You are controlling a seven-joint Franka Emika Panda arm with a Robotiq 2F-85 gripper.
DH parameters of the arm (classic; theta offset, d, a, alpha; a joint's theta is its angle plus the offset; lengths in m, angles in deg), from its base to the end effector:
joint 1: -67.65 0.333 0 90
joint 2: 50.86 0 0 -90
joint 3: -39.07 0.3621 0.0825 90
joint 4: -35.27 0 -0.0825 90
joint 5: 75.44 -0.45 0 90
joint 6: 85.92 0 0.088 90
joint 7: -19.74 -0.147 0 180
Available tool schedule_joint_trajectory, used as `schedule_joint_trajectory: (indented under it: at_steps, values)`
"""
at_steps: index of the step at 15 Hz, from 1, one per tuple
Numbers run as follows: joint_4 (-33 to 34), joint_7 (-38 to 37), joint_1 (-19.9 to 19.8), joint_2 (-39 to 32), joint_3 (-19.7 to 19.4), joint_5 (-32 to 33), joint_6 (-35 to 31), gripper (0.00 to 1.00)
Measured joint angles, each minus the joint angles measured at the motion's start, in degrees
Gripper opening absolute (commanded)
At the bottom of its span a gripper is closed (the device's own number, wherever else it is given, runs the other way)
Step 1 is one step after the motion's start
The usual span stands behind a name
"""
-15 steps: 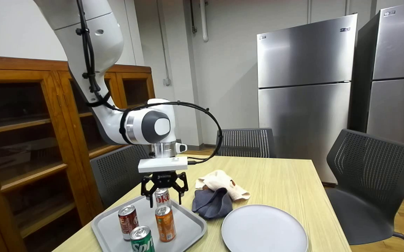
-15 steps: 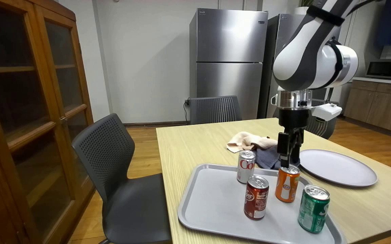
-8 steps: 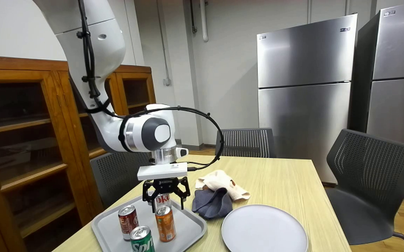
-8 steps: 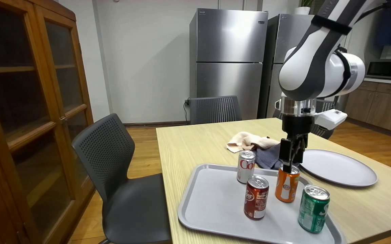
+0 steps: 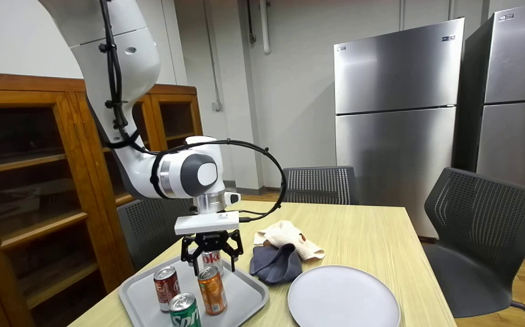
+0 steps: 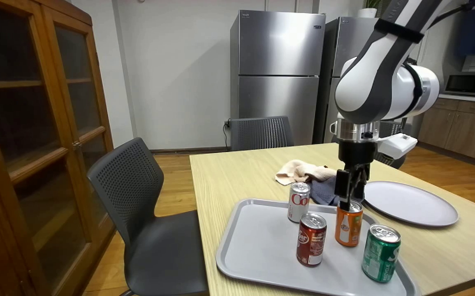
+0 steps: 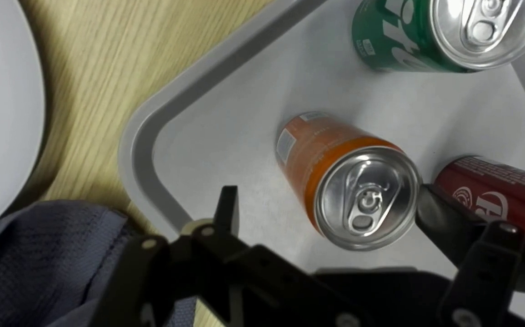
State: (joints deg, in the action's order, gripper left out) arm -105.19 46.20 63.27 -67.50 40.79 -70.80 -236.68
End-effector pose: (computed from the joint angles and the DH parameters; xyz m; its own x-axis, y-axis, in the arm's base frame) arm 0.5046 -0.0218 0.1181 0.8775 0.4670 -0.1094 0.4668 -0.8839 -0.0289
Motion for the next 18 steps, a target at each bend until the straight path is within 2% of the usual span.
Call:
schedule_joint_trajectory:
  at_steps: [18]
  values:
    - [0.13, -0.34, 0.64, 1.21, 0.09, -0.07, -0.12, 1.0]
